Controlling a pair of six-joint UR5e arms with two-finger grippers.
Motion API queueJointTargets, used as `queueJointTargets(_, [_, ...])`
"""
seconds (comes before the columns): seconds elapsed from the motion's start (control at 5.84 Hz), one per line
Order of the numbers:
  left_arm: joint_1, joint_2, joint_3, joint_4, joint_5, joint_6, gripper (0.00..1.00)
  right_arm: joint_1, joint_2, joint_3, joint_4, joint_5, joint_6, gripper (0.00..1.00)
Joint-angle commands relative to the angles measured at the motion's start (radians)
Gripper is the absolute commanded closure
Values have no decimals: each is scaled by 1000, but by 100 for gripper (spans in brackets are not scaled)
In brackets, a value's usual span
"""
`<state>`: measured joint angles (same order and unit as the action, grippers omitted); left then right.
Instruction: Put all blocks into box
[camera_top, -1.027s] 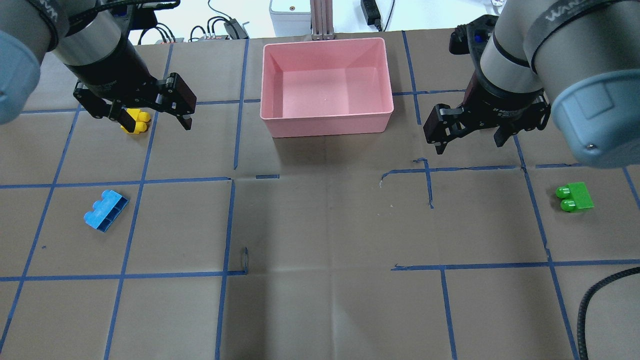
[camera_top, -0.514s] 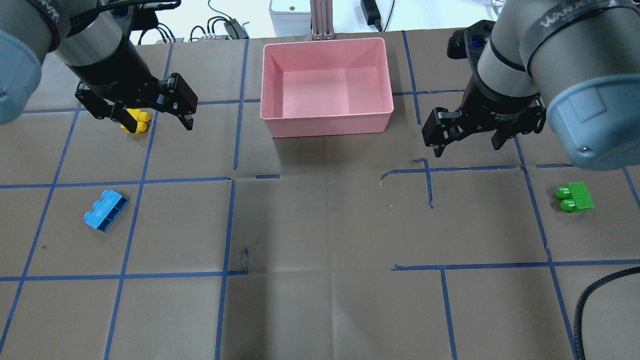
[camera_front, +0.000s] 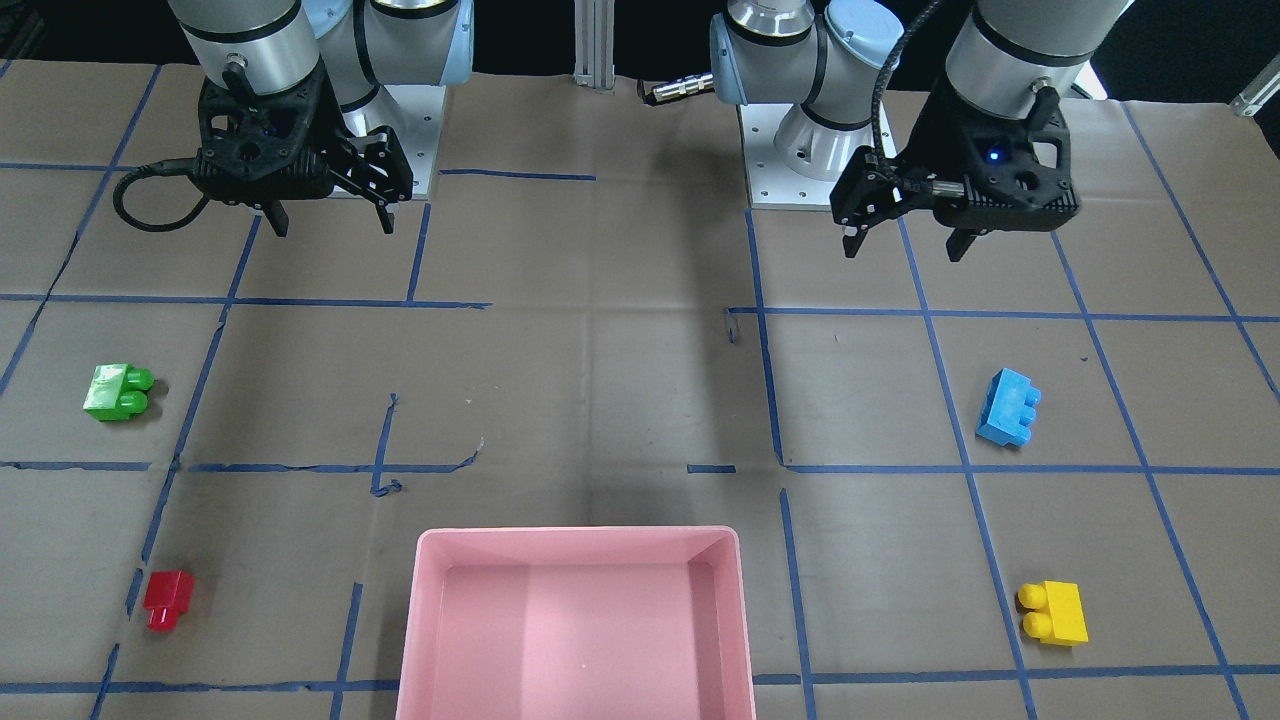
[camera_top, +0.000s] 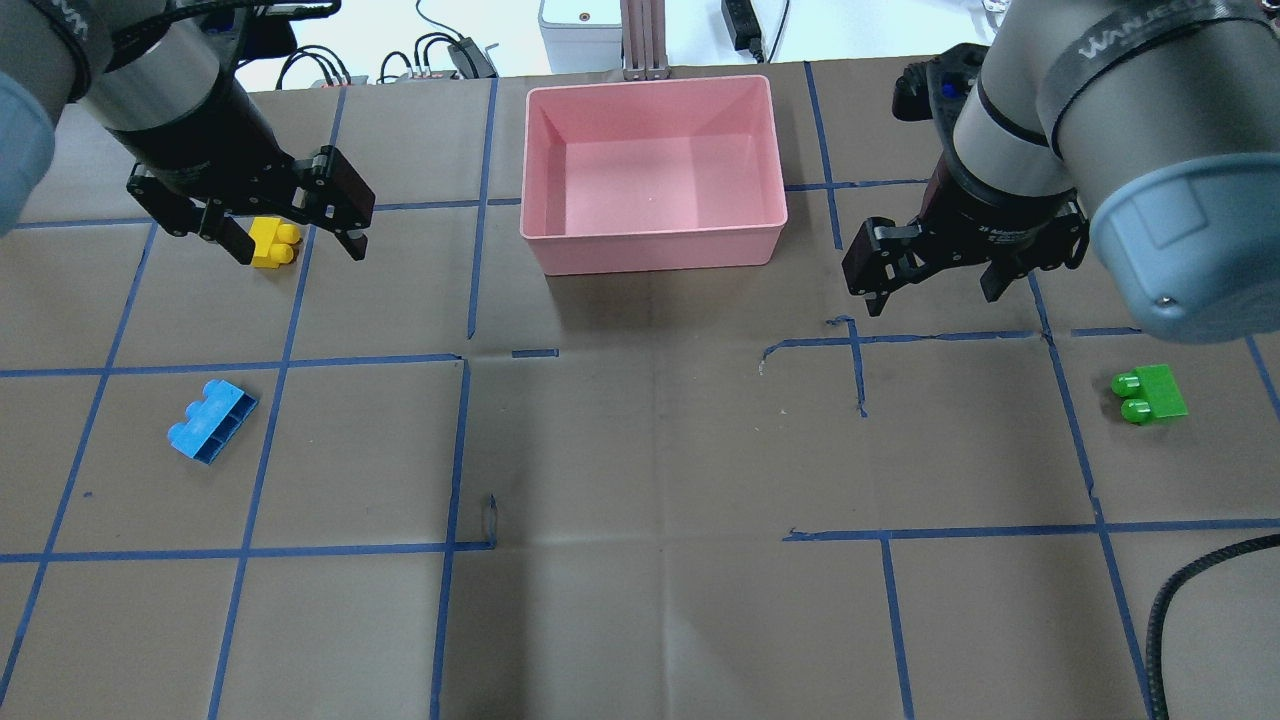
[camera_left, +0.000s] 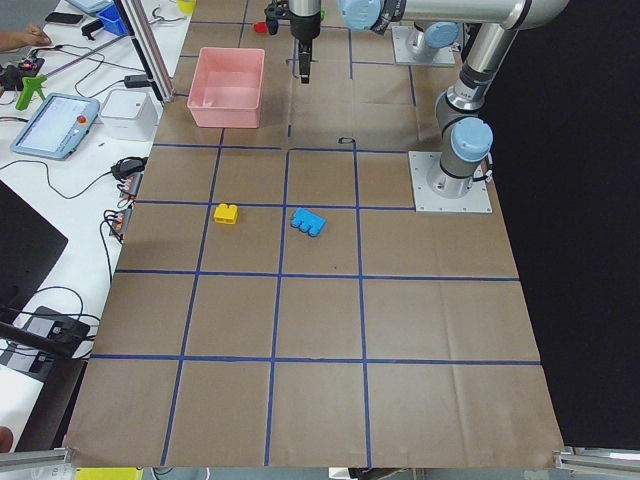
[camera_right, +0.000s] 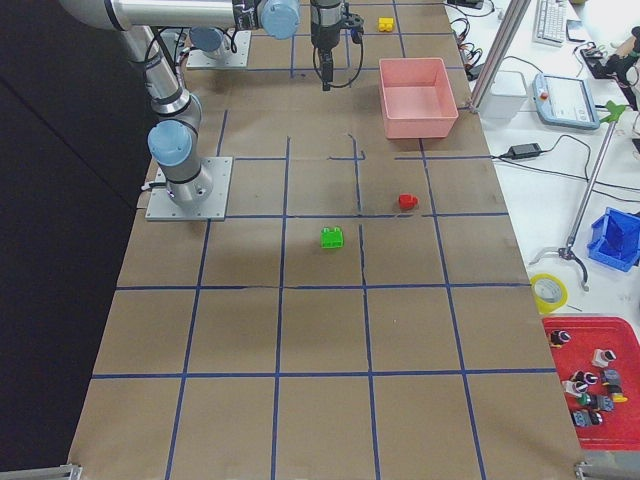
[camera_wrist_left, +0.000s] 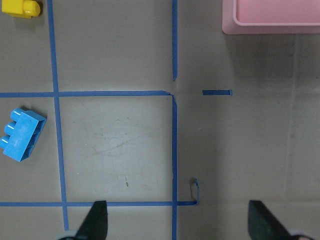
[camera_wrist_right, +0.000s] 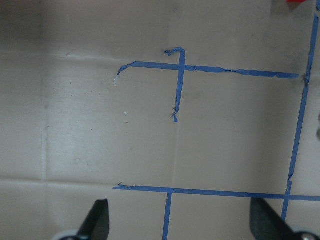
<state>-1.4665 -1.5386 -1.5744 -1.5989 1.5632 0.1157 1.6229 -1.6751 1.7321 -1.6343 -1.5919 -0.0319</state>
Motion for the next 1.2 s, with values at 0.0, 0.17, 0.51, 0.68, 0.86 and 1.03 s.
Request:
queueJointTargets(0.0, [174,2,-16,-3,1,178,1,0,0,1,-1,3,-6,0])
queueJointTargets(0.17, [286,5,-38,-4,8,359,1,0,0,1,-1,3,-6,0])
queueJointTargets(0.51, [452,25,-91,-3,14,648,1,-2,2,1,-1,3,-6,0])
queueJointTargets(0.68, [536,25,-113,2,12,733,1,-8,2,3,-1,3,-11,0])
queueJointTargets(0.86, [575,23,-116,4,11,824,1,-44,0,3,-4,-9,-101,0])
queueJointTargets(1.03, [574,11,-116,16,9,850,1,-175,-6,3,-2,-8,-266,0])
